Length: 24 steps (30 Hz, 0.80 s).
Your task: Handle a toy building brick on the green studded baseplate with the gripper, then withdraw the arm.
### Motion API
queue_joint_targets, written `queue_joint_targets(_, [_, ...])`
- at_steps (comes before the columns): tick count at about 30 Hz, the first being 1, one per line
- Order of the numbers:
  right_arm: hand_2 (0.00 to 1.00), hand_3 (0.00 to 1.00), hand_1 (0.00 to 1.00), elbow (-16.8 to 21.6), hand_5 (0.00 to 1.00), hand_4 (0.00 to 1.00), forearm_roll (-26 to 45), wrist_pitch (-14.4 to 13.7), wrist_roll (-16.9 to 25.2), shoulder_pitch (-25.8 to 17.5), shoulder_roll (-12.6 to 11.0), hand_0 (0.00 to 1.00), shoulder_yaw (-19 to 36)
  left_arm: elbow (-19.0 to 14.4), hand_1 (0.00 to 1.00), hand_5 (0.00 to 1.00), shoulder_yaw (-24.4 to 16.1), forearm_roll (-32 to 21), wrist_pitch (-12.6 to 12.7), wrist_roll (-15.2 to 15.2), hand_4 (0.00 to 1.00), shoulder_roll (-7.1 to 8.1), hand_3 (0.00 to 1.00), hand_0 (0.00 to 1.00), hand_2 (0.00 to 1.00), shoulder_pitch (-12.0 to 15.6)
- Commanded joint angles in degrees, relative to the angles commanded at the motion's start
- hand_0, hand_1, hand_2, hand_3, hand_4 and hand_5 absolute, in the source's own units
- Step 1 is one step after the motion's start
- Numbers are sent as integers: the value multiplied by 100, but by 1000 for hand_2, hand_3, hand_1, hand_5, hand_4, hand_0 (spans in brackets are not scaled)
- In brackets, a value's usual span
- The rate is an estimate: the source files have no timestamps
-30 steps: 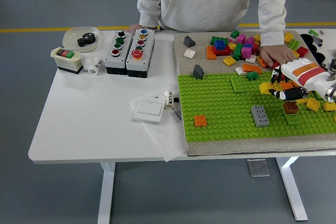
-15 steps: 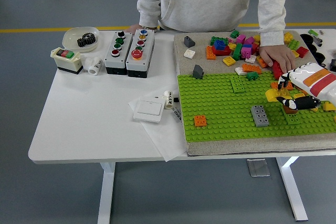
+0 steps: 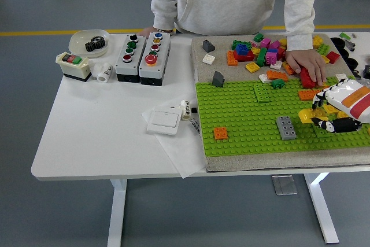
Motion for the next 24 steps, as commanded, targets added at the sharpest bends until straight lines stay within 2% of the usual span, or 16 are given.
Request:
queue_joint_targets(5, [513,504,448,-148,343,661,77,-138,101,-93,16,326,-32,0,820,611,-15,26,-4,13,710,-4,646,800,798,5])
queue_joint_targets(17, [515,504,452,-832,333,655,85,-923,617,-270,221,324,12,-7,818,615,17,28,-35,47,709,-28,645,797,797,31])
queue_joint_targets(24, [517,507,455,-960,330,656,87,-1127,710,-390,306,334,72,-11,817,615,7,77,-53,74,708,-31,644,796,796,48])
